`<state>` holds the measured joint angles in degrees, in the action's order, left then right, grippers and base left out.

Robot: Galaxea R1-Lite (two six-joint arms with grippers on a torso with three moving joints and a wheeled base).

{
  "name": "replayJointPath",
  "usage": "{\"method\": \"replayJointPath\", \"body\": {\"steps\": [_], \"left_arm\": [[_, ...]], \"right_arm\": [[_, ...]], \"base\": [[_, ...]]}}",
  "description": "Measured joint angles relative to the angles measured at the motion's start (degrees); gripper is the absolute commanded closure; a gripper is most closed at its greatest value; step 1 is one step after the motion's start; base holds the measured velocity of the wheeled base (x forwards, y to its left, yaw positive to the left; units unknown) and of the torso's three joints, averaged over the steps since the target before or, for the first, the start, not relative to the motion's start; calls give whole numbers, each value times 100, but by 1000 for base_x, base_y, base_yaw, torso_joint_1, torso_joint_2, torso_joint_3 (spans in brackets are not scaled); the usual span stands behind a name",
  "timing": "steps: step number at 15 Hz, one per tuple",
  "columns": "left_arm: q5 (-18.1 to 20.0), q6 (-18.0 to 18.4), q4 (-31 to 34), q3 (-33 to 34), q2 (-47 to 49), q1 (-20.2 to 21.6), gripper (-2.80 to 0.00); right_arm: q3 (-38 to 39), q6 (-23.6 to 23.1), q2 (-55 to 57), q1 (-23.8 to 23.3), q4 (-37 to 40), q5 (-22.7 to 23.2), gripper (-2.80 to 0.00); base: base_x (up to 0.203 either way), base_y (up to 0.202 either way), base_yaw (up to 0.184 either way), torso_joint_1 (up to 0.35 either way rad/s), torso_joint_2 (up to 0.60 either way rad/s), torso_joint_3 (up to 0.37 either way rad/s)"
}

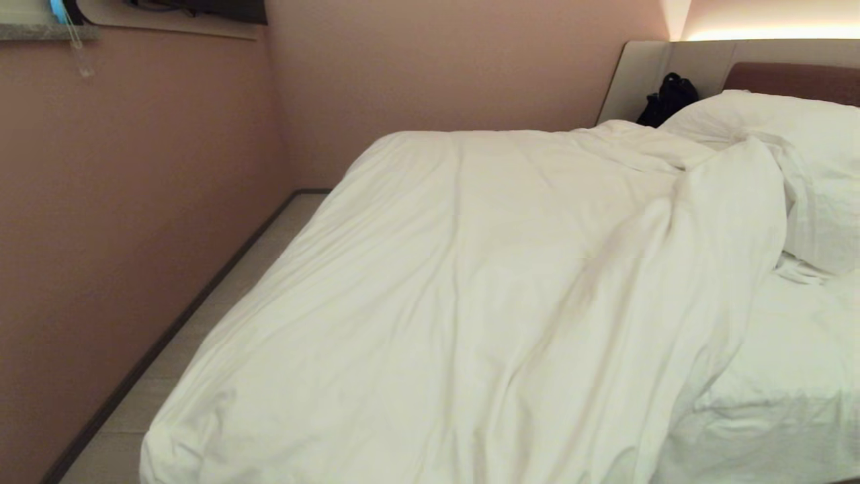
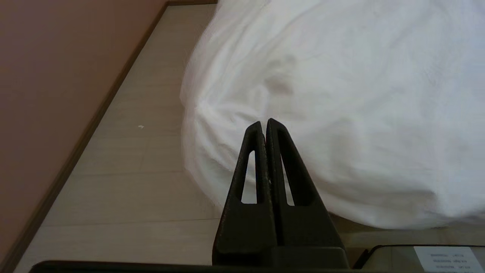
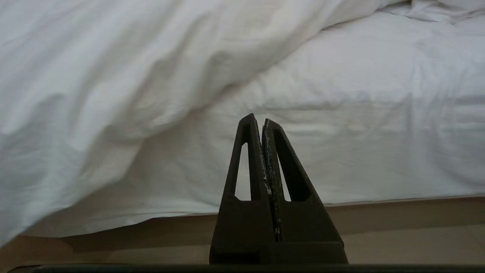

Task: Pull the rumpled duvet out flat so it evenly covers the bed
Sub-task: Hold the folded corner of the quilt

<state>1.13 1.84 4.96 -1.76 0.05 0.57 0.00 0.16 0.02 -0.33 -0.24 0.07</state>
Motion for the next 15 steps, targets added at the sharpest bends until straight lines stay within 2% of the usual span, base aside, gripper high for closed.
{"method": "replayJointPath", "body": {"steps": [15], "left_arm": [[-1, -55, -34, 9, -2, 2, 0]], "right_arm": [[0, 2, 0, -2, 1, 0, 0]], "base": [[0, -194, 0, 3, 2, 3]]}}
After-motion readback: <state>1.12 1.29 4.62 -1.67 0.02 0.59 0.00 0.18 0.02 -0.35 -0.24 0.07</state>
